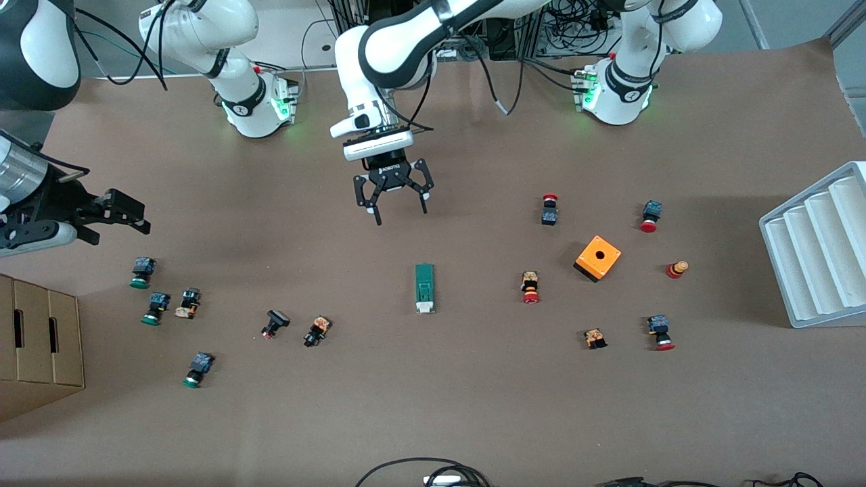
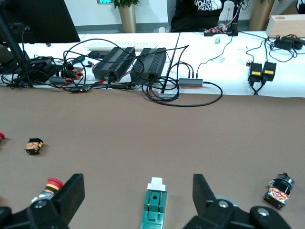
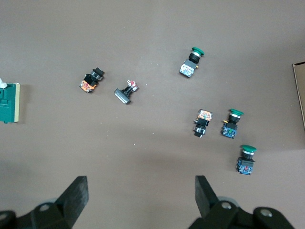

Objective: Close load switch with both arms
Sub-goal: 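Open the left gripper and lift it off the switch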

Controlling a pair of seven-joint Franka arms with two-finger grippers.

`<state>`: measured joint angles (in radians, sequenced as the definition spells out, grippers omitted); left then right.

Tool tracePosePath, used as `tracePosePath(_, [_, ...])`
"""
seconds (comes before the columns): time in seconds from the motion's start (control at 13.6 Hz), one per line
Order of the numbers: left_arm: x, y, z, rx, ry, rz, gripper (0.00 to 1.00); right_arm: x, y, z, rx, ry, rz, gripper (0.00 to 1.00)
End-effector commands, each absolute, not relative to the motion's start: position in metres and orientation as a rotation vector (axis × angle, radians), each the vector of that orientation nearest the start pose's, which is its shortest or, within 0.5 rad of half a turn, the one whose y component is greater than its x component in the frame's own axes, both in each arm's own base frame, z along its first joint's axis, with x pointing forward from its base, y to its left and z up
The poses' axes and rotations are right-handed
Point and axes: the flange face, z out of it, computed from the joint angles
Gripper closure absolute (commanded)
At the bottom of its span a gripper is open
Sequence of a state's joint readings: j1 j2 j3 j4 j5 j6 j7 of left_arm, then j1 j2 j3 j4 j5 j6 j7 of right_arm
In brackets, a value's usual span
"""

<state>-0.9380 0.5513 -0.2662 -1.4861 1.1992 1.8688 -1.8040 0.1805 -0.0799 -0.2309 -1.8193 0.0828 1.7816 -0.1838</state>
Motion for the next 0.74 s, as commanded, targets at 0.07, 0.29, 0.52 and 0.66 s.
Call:
tracePosePath(0.07, [0.359, -0.598, 0.425, -2.617, -0.101, -1.319, 0.00, 0.539, -0.028, 0.570, -3.083, -0.208, -0.103, 0.00])
tracePosePath(0.29, [0.369, -0.587, 0.444, -2.604, -0.030, -1.274, 0.00, 0.539, -0.029, 0.567, -3.083, -0.212, -0.091, 0.00])
tracePosePath(0.52, [0.380, -0.574, 0.460, -2.595, 0.066, -1.193, 0.00, 0.538, -0.029, 0.570, -3.082, -0.213, -0.096, 0.00])
tracePosePath(0.66, [0.384, -0.569, 0.471, -2.588, 0.131, -1.161, 0.00, 0.538, -0.030, 0.569, -3.082, -0.213, -0.087, 0.00])
